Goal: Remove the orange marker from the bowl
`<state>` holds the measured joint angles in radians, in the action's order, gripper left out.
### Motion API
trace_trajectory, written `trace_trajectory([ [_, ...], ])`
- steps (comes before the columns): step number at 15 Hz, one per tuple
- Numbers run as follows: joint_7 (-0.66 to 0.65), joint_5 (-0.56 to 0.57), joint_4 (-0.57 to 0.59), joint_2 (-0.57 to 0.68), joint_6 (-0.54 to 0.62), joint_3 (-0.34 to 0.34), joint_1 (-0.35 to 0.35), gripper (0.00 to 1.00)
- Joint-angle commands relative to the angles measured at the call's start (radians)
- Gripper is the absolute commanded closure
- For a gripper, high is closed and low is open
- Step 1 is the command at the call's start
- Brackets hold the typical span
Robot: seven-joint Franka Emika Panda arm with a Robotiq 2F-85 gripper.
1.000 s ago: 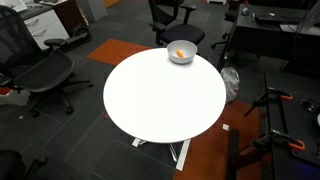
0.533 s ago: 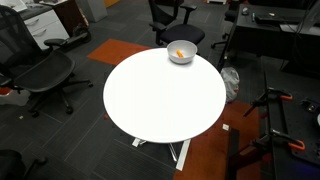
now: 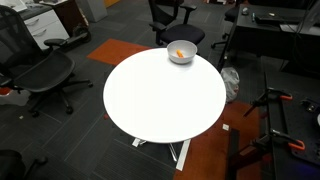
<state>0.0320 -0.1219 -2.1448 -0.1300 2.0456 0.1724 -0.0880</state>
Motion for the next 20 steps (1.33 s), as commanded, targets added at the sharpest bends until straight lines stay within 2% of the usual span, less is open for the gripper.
trace_trajectory([
  [1,-0.11,-0.037,0.123,0.137,0.018,-0.003,-0.03,0.0],
  [9,-0.297,-0.079,0.269,0.395,0.108,0.011,-0.079,0.0],
  [13,-0.399,-0.059,0.337,0.515,0.165,0.025,-0.086,0.0],
  [20,-0.466,-0.06,0.459,0.681,0.191,0.035,-0.093,0.0],
])
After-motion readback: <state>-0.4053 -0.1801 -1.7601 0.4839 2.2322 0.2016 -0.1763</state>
